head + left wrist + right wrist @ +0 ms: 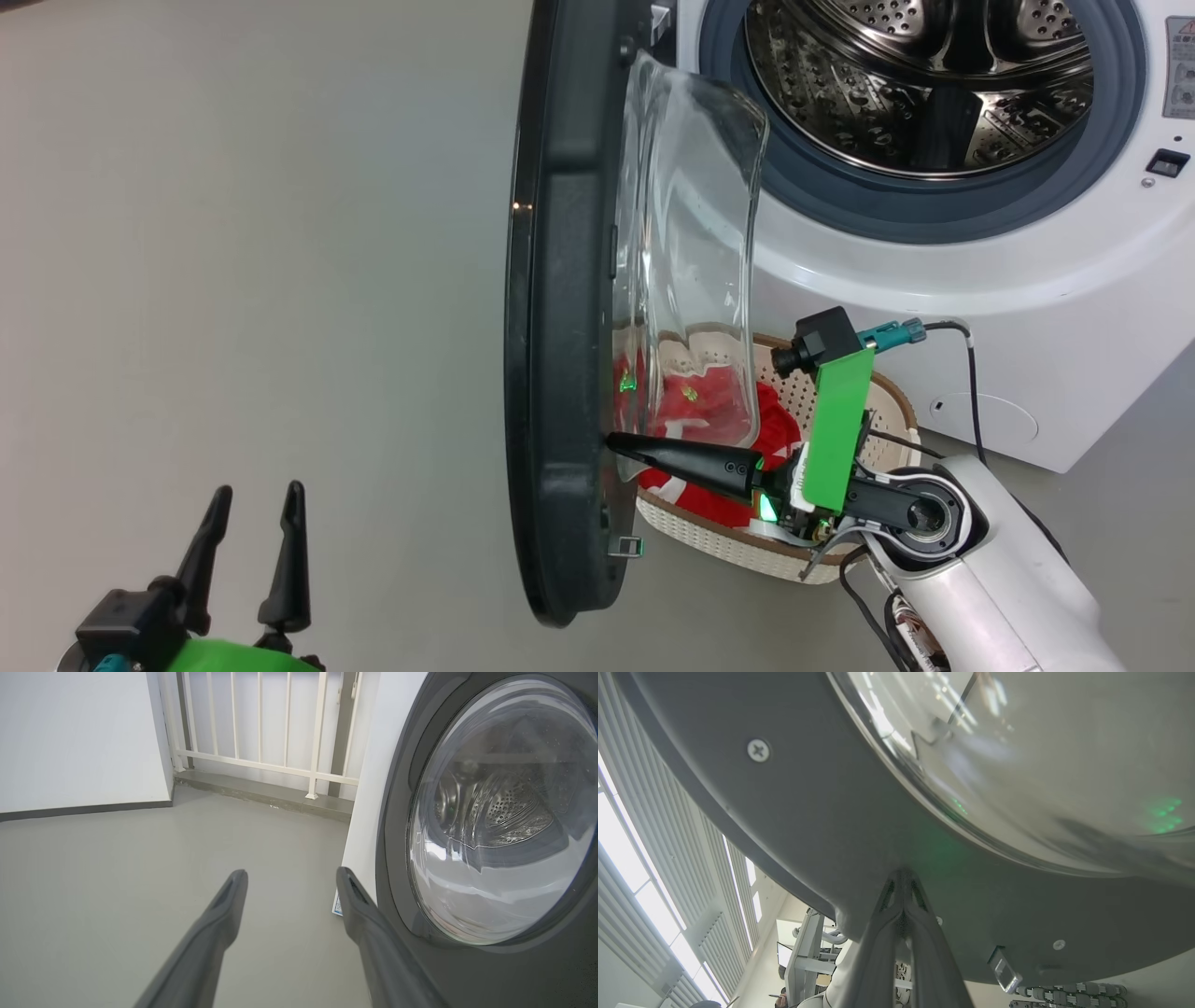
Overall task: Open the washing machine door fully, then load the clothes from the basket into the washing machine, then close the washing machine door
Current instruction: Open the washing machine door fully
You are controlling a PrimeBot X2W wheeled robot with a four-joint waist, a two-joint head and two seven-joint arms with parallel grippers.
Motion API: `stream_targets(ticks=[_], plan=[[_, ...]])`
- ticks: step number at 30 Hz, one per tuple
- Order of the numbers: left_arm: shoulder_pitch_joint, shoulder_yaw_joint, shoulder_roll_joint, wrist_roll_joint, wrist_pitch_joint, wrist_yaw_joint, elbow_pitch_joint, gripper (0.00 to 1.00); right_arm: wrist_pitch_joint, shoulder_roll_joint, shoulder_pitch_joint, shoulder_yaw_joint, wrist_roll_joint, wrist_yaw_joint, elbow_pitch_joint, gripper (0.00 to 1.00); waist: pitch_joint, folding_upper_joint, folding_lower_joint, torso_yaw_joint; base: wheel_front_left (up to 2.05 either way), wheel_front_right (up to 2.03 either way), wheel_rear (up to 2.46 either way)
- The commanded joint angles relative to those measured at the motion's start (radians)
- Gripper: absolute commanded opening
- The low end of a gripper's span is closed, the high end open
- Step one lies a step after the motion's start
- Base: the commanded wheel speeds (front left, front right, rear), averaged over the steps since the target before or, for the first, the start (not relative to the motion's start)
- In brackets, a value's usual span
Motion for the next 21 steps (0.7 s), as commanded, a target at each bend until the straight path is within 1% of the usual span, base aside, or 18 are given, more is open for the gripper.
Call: stream_targets(ticks=[1, 11, 19, 20, 21], plan=[[-0.015, 0.038, 0.019, 0.007, -0.009, -0.003, -0.019, 1.00, 0.004, 0.031, -0.039, 0.014, -0.010, 0.002, -0.027, 0.00, -0.001, 0.0000, 0.0000, -0.002, 0.00, 0.00, 0.00], [-0.008, 0.044, 0.016, 0.012, -0.009, -0.003, -0.024, 1.00, 0.002, 0.029, -0.027, -0.007, -0.019, 0.002, -0.037, 0.00, -0.009, 0.0000, 0.0000, -0.028, 0.00, 0.00, 0.00], [-0.007, 0.046, 0.020, 0.014, -0.009, -0.003, -0.028, 1.00, -0.003, 0.005, -0.010, -0.029, -0.033, 0.002, -0.057, 0.00, -0.020, 0.0000, 0.0000, -0.075, 0.00, 0.00, 0.00], [-0.005, 0.045, 0.020, 0.014, -0.009, -0.003, -0.028, 1.00, -0.006, 0.001, -0.007, -0.034, -0.034, 0.002, -0.062, 0.04, -0.022, 0.0000, 0.0000, -0.082, 0.00, 0.00, 0.00], [-0.004, 0.045, 0.020, 0.014, -0.009, -0.003, -0.027, 1.00, -0.009, -0.002, -0.004, -0.040, -0.034, 0.002, -0.068, 0.13, -0.025, 0.0000, 0.0000, -0.088, 0.00, 0.00, 0.00]])
